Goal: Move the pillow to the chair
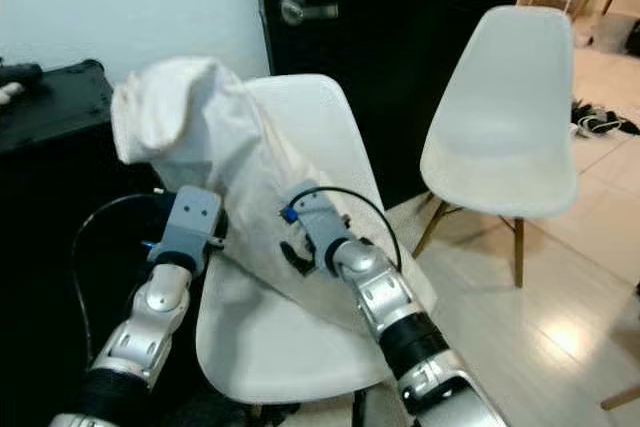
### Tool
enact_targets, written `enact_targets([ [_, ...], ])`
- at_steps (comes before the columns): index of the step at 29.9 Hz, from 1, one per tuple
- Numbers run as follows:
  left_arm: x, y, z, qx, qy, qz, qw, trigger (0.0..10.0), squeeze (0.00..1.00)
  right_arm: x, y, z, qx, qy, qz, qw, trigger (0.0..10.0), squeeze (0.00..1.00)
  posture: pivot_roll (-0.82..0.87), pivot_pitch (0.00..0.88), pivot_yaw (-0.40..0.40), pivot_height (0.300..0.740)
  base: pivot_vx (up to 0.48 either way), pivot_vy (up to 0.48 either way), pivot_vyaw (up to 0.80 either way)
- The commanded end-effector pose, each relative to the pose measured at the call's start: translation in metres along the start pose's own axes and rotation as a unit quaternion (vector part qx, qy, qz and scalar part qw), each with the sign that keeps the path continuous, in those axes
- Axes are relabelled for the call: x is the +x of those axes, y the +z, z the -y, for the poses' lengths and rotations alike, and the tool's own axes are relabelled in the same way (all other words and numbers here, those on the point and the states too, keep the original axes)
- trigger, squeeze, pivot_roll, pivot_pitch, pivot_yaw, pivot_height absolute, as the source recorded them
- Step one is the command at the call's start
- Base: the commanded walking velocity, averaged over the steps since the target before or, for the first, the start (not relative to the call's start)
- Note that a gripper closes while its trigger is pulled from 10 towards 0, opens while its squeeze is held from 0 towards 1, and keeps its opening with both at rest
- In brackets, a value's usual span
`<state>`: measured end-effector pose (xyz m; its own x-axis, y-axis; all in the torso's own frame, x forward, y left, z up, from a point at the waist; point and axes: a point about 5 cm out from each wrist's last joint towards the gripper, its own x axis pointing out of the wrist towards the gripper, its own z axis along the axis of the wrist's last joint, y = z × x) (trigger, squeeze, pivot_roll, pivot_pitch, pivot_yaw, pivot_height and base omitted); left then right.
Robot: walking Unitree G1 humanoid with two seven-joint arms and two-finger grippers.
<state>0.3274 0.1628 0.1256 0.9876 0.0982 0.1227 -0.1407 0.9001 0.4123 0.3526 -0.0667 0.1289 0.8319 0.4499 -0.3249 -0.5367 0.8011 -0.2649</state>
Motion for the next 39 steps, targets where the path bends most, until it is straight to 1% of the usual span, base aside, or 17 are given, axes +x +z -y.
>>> enact_targets([
  [1,-0.001,0.001,-0.001,0.006,-0.003,0.007,1.000,10.0,0.00,0.001,0.001,0.003,-0.006,-0.011,0.000,1.000,10.0,0.00,-0.19,0.053,0.020,0.560,0.000,0.000,0.00],
  [8,-0.001,0.003,-0.002,0.004,-0.001,0.011,1.000,10.0,0.00,0.003,-0.003,0.000,-0.002,-0.014,-0.007,1.000,10.0,0.00,-0.19,0.056,0.018,0.522,0.000,0.000,0.00],
  [12,-0.001,0.003,-0.003,0.004,0.000,0.012,1.000,10.0,0.00,0.004,-0.004,-0.008,0.009,0.019,-0.007,1.000,10.0,0.00,-0.19,0.057,0.016,0.522,0.000,0.000,0.00],
  [13,-0.001,0.004,-0.003,0.004,0.000,0.012,1.000,10.0,0.00,0.004,-0.003,-0.013,0.020,0.040,0.000,0.999,8.8,0.00,-0.19,0.055,0.015,0.522,0.000,0.000,0.00],
  [15,-0.001,0.004,-0.003,0.004,0.000,0.012,1.000,10.0,0.00,0.004,-0.003,-0.017,0.028,0.053,0.007,0.998,8.8,0.00,-0.19,0.055,0.015,0.522,0.000,0.000,0.00],
  [16,-0.001,0.005,-0.003,0.004,0.001,0.013,1.000,10.0,0.00,0.004,-0.003,-0.018,0.038,0.058,0.014,0.997,0.0,0.00,-0.19,0.055,0.015,0.522,0.000,0.000,0.00],
  [19,-0.001,0.006,-0.004,0.003,0.003,0.015,1.000,10.0,0.00,0.005,-0.002,-0.015,0.045,0.044,0.021,0.998,0.0,0.00,-0.18,0.053,0.010,0.522,0.000,0.000,0.00],
  [23,-0.001,0.006,-0.007,0.003,0.007,0.016,1.000,10.0,0.00,0.007,0.009,0.005,0.047,-0.017,0.049,0.998,0.0,0.00,-0.17,0.049,0.006,0.522,0.000,0.000,0.00],
  [24,-0.001,0.006,-0.007,0.003,0.007,0.016,1.000,10.0,0.00,0.007,0.009,0.005,0.047,-0.017,0.049,0.998,0.0,0.00,-0.17,0.049,0.006,0.522,0.000,0.000,0.00],
  [26,0.000,0.006,-0.006,0.003,0.008,0.016,1.000,10.0,0.00,0.006,0.015,0.015,0.045,-0.044,0.067,0.996,0.0,0.00,-0.17,0.044,0.005,0.522,0.000,0.000,0.00],
  [28,0.000,0.006,-0.005,0.003,0.006,0.015,1.000,10.0,0.00,0.003,0.025,0.034,0.031,-0.092,0.088,0.991,0.0,0.00,-0.17,0.039,0.008,0.522,0.000,0.000,0.00],
  [32,0.000,0.006,-0.005,0.002,0.006,0.015,1.000,10.0,0.00,0.001,0.028,0.039,0.026,-0.106,0.094,0.990,0.0,0.00,-0.17,0.039,0.008,0.522,0.000,0.000,0.00],
  [33,0.000,0.007,-0.003,0.001,0.004,0.015,1.000,10.0,0.00,-0.004,0.035,0.057,0.011,-0.150,0.113,0.982,0.0,0.00,-0.17,0.037,0.007,0.522,0.000,0.000,0.00],
  [35,0.000,0.007,-0.003,0.001,0.004,0.015,1.000,10.0,0.00,-0.004,0.035,0.057,0.011,-0.150,0.113,0.982,0.0,0.00,-0.17,0.037,0.007,0.522,0.000,0.000,0.00],
  [36,0.000,0.008,-0.002,-0.001,0.002,0.016,1.000,10.0,0.00,-0.008,0.040,0.067,0.005,-0.175,0.128,0.976,0.0,0.00,-0.17,0.037,0.007,0.522,0.000,0.000,0.00],
  [37,0.000,0.008,-0.002,-0.001,0.002,0.016,1.000,10.0,0.00,-0.008,0.040,0.067,0.005,-0.175,0.128,0.976,0.0,0.00,-0.17,0.037,0.007,0.522,0.000,0.000,0.00],
  [39,-0.001,0.009,0.000,-0.003,-0.001,0.018,1.000,10.0,0.00,-0.017,0.053,0.086,0.033,-0.214,0.157,0.964,0.0,0.00,-0.18,0.033,0.008,0.522,0.000,0.000,0.00],
])
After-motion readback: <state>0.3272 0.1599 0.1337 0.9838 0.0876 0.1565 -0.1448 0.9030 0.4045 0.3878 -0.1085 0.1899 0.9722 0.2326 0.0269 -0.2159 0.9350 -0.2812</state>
